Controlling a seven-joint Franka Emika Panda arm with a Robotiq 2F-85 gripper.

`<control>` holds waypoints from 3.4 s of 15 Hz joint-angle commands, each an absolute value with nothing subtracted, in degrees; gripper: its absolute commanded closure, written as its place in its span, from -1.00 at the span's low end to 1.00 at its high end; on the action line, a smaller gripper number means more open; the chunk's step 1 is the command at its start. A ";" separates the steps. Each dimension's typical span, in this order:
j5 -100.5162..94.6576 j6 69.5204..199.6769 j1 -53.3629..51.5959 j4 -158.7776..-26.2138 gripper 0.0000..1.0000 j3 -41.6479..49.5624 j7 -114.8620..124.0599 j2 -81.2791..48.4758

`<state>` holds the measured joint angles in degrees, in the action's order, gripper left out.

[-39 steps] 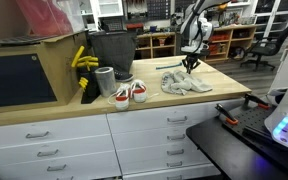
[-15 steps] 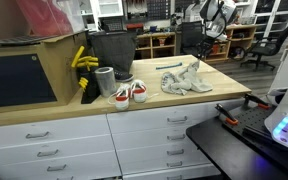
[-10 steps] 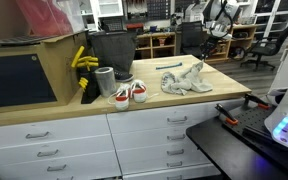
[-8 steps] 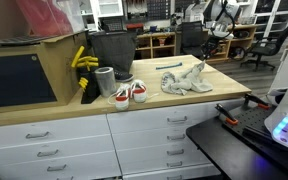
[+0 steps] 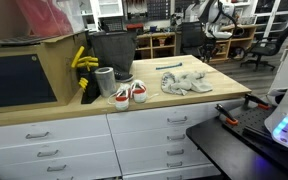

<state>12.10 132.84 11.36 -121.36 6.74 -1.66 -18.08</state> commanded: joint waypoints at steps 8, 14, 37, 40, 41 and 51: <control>11.98 133.98 -3.06 -129.03 -1.00 -2.30 15.58 -11.92; 9.60 133.47 -6.49 -126.32 -1.00 -2.66 24.00 -14.30; 10.99 146.15 -7.76 -121.81 -1.00 -0.70 29.59 -24.55; 10.30 150.21 -8.12 -121.62 -1.00 0.00 29.51 -27.07; 10.26 152.94 -8.38 -121.84 -1.00 0.39 29.75 -27.85; 11.25 161.55 -11.53 -120.49 0.31 2.27 30.02 -33.17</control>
<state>10.48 161.49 -9.84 -121.20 1.60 28.64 -32.54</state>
